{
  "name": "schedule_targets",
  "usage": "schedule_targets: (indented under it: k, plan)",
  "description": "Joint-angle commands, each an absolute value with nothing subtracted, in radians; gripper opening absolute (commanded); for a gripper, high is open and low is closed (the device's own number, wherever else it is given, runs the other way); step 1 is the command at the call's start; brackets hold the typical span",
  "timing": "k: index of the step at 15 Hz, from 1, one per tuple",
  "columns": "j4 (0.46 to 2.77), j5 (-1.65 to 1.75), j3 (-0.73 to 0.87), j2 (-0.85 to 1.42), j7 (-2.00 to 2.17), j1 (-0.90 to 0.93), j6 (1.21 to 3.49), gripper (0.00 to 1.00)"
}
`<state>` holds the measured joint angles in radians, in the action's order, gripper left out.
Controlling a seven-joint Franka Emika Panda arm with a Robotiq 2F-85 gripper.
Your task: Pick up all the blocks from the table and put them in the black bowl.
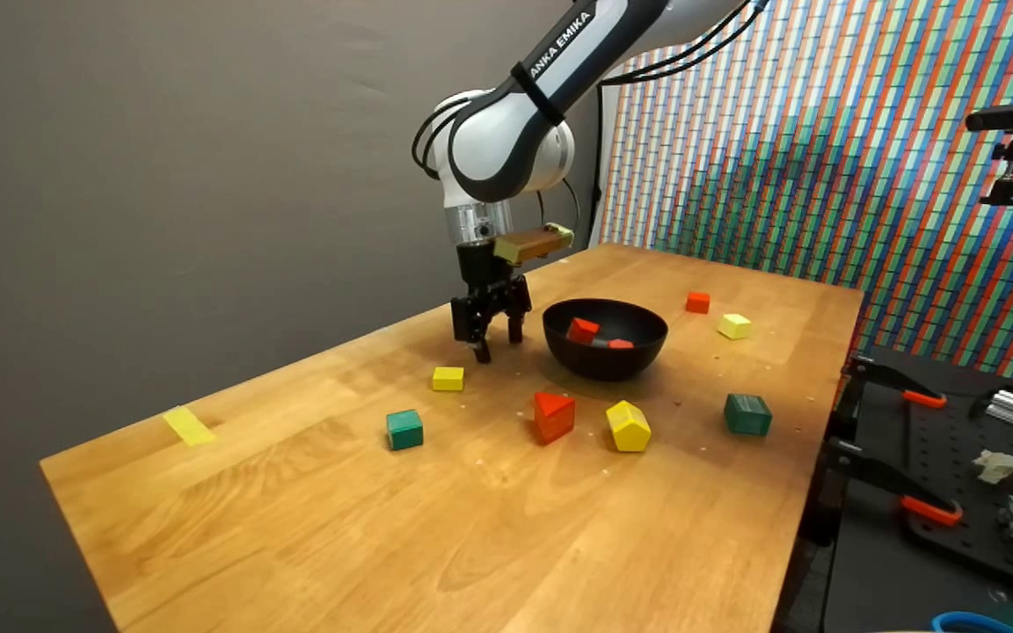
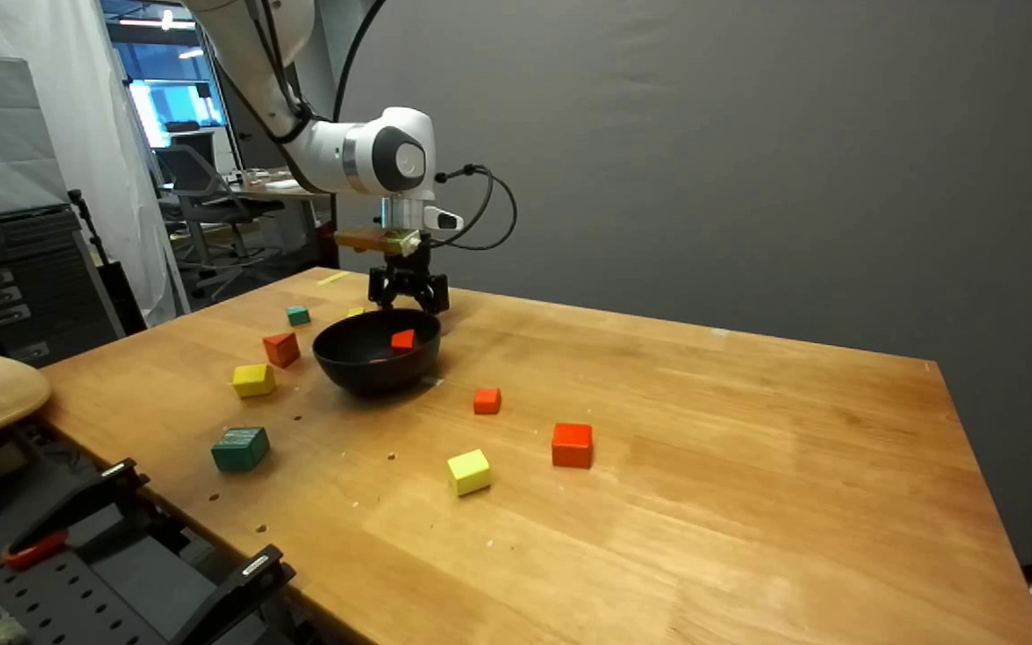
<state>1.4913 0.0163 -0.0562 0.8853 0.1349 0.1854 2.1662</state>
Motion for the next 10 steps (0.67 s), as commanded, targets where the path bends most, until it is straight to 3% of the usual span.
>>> schedule_targets:
  k: [1, 3, 4, 10]
  plan:
    - [1.42, 0.027, -0.06, 0.921, 0.105, 0.19, 2.122, 0.7]
    - [1.398, 0.03, -0.057, 0.923, 0.101, 0.193, 2.107, 0.63]
    - [1.389, 0.034, -0.056, 0.923, 0.1, 0.195, 2.1, 0.69]
    - [1.324, 0.088, -0.039, 0.959, 0.097, 0.213, 2.089, 0.71]
